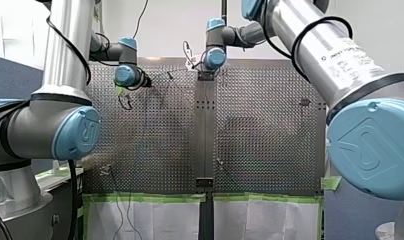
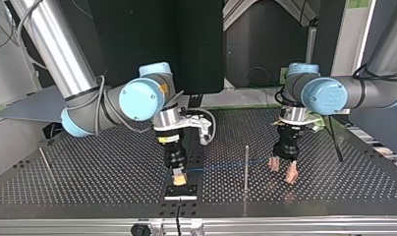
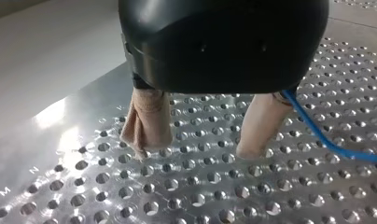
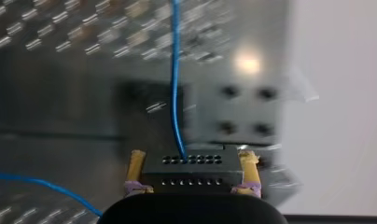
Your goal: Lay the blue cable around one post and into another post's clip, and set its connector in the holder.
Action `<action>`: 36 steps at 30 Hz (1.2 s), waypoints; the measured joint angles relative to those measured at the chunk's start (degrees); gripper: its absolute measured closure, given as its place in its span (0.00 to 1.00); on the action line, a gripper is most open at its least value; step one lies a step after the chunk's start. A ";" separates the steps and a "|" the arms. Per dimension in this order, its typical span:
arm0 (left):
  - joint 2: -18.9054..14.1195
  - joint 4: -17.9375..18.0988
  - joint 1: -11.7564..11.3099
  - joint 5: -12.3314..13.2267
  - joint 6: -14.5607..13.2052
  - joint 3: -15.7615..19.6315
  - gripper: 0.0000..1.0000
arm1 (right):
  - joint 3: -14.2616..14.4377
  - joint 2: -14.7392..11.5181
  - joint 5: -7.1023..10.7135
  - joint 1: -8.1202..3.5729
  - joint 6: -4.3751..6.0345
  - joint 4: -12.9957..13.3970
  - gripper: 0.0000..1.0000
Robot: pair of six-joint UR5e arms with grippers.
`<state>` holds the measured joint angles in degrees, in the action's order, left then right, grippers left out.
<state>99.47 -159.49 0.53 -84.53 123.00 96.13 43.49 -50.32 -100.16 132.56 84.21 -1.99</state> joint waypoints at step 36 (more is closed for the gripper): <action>0.14 -0.22 0.39 0.10 -0.41 0.18 0.00 | 19.49 -1.40 -9.85 -3.15 9.71 17.03 1.00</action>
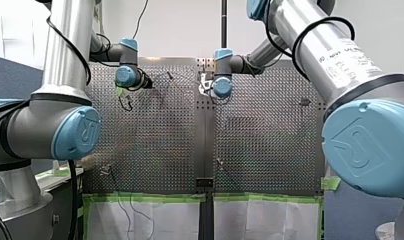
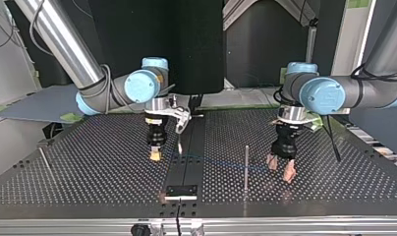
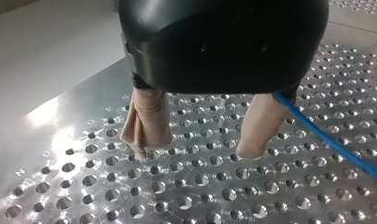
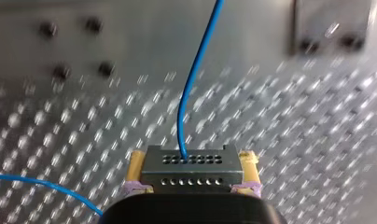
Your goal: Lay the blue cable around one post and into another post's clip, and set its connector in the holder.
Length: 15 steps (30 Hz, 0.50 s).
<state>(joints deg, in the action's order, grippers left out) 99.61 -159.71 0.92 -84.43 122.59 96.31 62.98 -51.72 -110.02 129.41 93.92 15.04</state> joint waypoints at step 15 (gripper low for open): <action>0.00 -0.04 0.14 0.11 0.02 0.03 0.00 | 8.49 0.37 -0.49 -7.06 0.71 8.49 1.00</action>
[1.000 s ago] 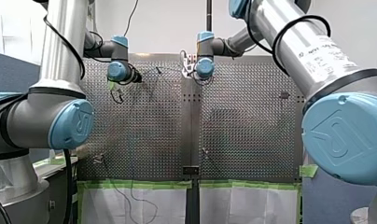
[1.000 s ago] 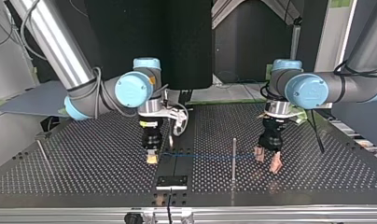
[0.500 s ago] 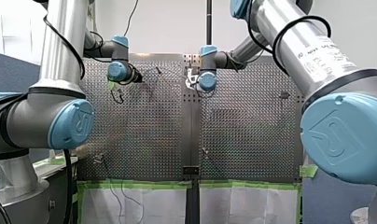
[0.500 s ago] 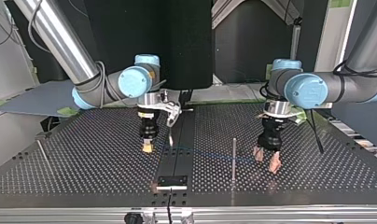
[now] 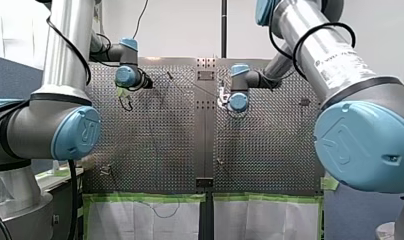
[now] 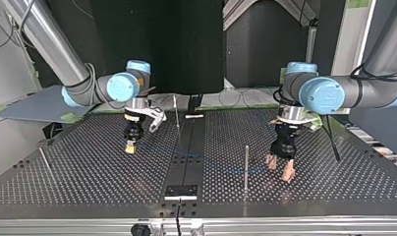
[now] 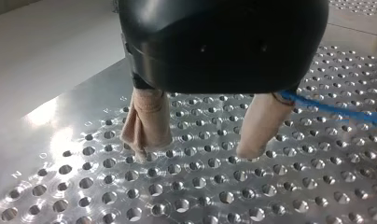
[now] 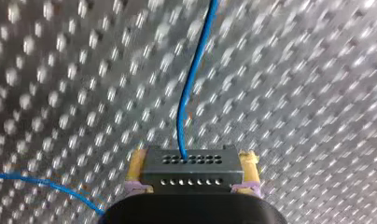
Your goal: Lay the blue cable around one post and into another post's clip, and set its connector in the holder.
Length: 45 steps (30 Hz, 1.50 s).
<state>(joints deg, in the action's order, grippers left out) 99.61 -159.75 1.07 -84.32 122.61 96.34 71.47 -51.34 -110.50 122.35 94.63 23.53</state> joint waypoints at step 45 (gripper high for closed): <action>0.00 0.22 -0.32 0.52 0.56 0.03 0.00 | 25.60 15.51 -14.77 5.35 2.44 25.61 1.00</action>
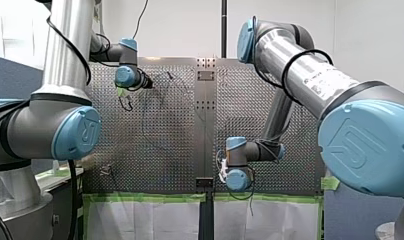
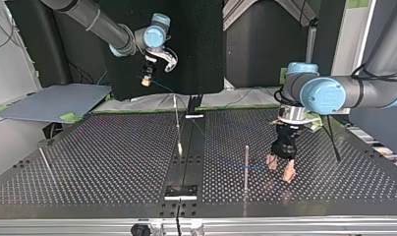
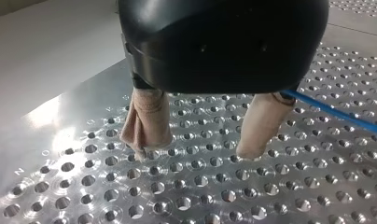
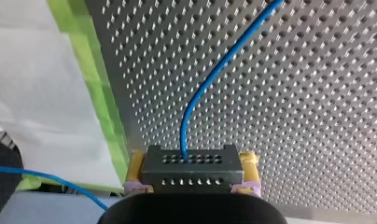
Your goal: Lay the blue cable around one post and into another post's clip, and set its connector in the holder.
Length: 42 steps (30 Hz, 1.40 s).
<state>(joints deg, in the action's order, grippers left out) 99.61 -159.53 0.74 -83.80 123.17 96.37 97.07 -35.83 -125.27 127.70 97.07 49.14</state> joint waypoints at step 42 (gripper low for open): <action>0.00 0.05 -0.03 1.34 0.77 0.01 0.00 | 17.55 0.36 23.69 -17.84 -3.98 18.97 1.00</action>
<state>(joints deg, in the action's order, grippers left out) 99.61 -159.49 0.72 -82.46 123.94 96.38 114.62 -35.47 -101.58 109.86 93.10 68.11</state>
